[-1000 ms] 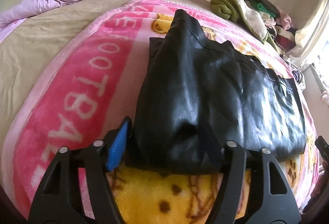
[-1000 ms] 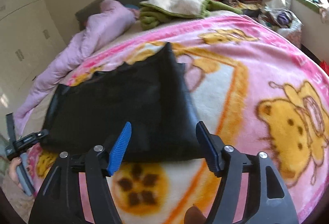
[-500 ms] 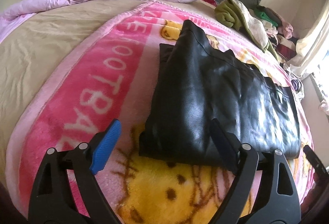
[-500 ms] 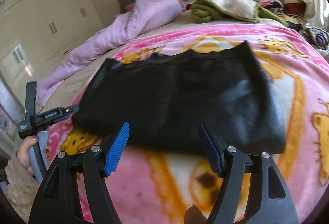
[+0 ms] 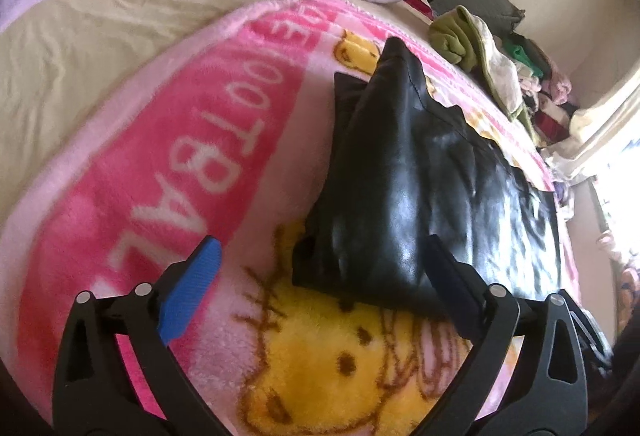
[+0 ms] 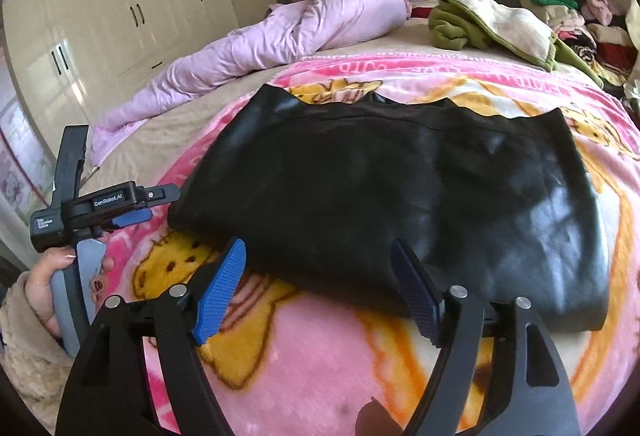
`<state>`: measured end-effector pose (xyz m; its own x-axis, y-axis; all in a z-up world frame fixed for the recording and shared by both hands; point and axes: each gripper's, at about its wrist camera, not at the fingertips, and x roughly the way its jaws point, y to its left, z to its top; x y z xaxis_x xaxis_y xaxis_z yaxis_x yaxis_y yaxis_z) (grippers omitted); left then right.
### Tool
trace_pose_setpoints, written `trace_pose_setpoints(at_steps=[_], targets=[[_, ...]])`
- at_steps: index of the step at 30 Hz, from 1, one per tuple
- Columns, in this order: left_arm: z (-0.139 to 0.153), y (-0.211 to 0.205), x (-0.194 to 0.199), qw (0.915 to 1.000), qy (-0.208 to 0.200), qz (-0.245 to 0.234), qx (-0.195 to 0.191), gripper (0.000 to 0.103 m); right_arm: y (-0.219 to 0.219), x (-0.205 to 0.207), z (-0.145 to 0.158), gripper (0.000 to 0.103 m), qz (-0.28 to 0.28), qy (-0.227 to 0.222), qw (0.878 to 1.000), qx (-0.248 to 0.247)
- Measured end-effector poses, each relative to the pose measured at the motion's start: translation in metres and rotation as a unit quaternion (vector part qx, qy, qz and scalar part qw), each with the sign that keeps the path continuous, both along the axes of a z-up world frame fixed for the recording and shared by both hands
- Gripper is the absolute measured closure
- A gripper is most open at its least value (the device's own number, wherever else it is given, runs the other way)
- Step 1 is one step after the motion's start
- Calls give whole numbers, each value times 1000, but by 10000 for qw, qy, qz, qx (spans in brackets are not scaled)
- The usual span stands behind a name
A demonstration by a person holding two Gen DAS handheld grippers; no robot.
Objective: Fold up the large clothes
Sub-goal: 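Release the folded jacket and pull both grippers back, then grasp the folded black jacket edge with the right gripper while the left gripper grasps it too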
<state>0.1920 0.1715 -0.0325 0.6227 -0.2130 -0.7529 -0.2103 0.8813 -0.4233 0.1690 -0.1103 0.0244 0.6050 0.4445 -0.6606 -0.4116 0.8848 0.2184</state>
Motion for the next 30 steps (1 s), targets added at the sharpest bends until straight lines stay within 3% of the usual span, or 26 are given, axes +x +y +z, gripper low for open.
trace_pose_setpoints(at_steps=[7, 10, 12, 14, 15, 19, 22, 25, 30], targets=[[-20, -5, 14, 9976, 209, -64, -650, 10, 1, 6, -4, 29, -109, -18, 9999, -64], [-23, -8, 22, 9966, 249, 51, -790, 10, -11, 12, -6, 63, -300, 38, 9995, 18], [-23, -9, 28, 9950, 204, 118, -967, 10, -24, 17, -11, 78, -436, 175, 9987, 177], [-23, -9, 31, 9944, 159, 171, -1030, 26, -33, 22, -17, 92, -507, 303, 9980, 218], [-23, -11, 33, 9949, 208, 258, -955, 35, -35, 24, -20, 94, -525, 331, 9979, 197], [-15, -13, 32, 9966, 40, 274, -779, 57, -33, 28, -30, 98, -437, 441, 9980, 113], [-3, -15, 26, 9974, -214, 204, -657, 69, -25, 34, -47, 98, -392, 597, 9974, -135], [14, -24, 21, 9974, -517, 43, -499, 77, -21, 41, -66, 98, -419, 780, 9956, -294], [44, -45, 17, 9956, -917, -172, -132, 81, -23, 45, -72, 98, -304, 886, 9951, -318]])
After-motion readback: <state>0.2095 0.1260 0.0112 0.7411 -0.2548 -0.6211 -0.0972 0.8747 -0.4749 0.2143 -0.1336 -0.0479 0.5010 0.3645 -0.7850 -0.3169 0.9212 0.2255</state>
